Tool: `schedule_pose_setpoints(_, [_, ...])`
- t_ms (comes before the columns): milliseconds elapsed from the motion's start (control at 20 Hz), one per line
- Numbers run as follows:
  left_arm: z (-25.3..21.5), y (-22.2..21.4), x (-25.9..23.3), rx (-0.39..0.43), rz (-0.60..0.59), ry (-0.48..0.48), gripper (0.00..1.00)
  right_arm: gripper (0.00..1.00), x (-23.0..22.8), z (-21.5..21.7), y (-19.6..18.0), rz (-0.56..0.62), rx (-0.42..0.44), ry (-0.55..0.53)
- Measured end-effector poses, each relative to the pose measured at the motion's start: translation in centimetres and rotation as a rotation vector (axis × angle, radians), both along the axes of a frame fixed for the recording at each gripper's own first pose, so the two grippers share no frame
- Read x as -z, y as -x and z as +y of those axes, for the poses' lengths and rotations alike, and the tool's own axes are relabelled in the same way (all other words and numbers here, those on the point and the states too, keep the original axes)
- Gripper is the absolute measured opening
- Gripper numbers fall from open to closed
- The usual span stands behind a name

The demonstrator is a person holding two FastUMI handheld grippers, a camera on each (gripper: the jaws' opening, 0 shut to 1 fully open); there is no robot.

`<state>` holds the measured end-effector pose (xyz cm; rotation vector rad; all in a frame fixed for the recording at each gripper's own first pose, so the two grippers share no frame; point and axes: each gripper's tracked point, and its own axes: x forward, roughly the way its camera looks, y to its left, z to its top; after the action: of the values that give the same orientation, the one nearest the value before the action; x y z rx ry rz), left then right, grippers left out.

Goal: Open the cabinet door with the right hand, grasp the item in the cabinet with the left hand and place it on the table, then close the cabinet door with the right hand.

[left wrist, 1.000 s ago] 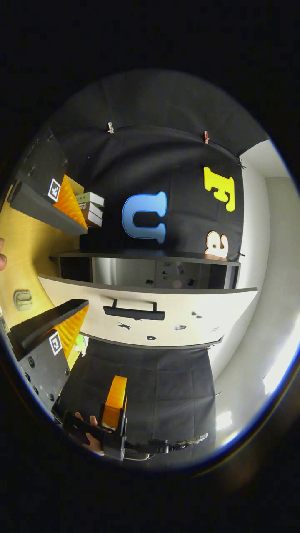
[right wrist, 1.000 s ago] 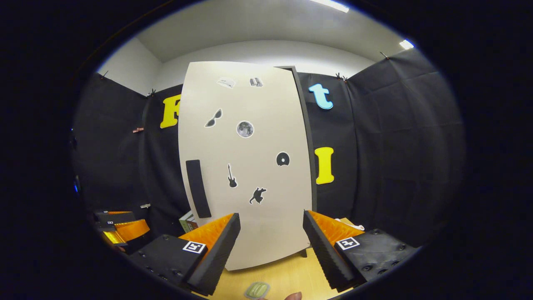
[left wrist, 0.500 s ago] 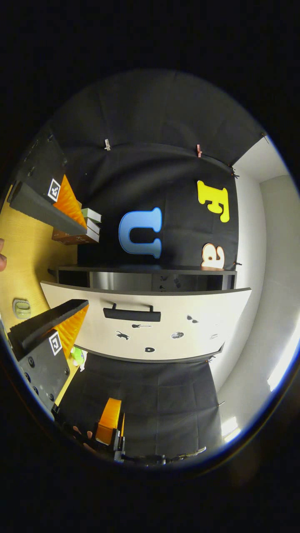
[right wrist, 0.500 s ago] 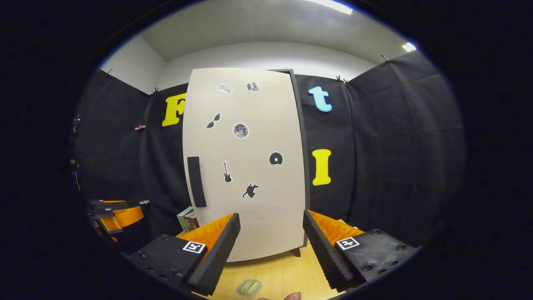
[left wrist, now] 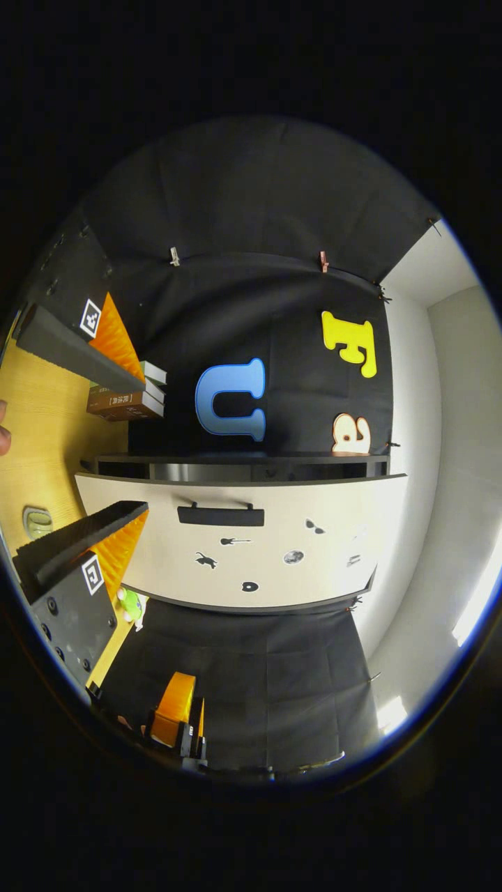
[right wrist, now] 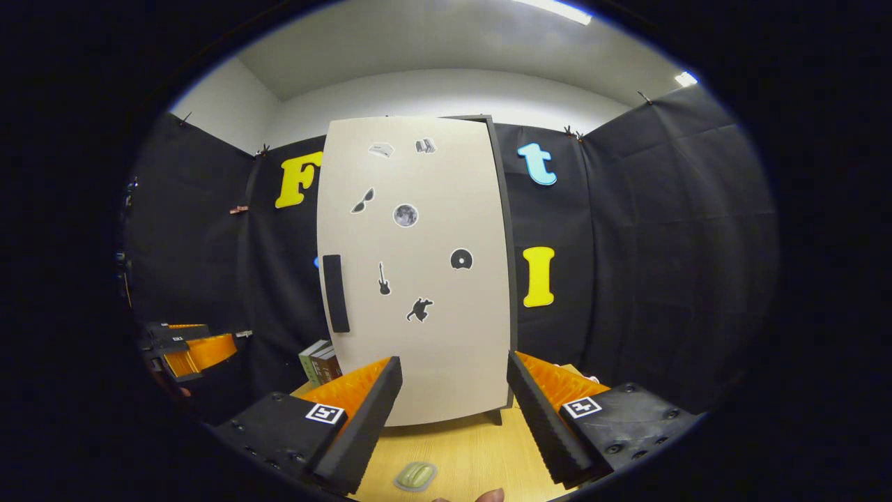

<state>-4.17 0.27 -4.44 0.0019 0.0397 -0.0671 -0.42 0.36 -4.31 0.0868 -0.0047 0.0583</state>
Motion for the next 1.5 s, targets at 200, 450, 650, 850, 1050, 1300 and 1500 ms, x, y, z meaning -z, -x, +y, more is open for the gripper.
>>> schedule_pose_setpoints(200, [-0.3,0.2,0.0,0.003,0.001,-0.003,0.97,0.97,-0.1,-0.2,0.3,-0.001,0.002,0.006])
schedule_pose_setpoints(450, [-0.3,0.4,0.0,0.01,-0.001,-0.011,0.96,0.98,-0.1,-0.2,0.5,0.003,0.0,0.016])
schedule_pose_setpoints(650, [-0.3,0.5,0.2,0.009,0.005,-0.002,0.97,0.98,-0.3,0.0,0.4,0.0,-0.004,0.01])
schedule_pose_setpoints(850, [-0.3,0.2,0.2,0.011,0.006,-0.013,0.97,0.98,-0.1,0.3,0.2,0.004,-0.008,0.018])
schedule_pose_setpoints(1050, [-0.4,-0.1,0.3,0.012,0.008,-0.012,0.97,0.97,0.0,0.3,0.0,0.005,-0.008,0.022])
schedule_pose_setpoints(1300, [-0.7,-0.5,0.2,0.017,0.002,-0.026,0.97,0.97,0.2,-0.2,-0.3,0.008,0.003,0.012])
schedule_pose_setpoints(1500, [-1.0,-0.6,0.3,0.021,0.006,-0.026,0.97,0.97,0.3,-0.4,-0.4,0.01,0.011,-0.002])
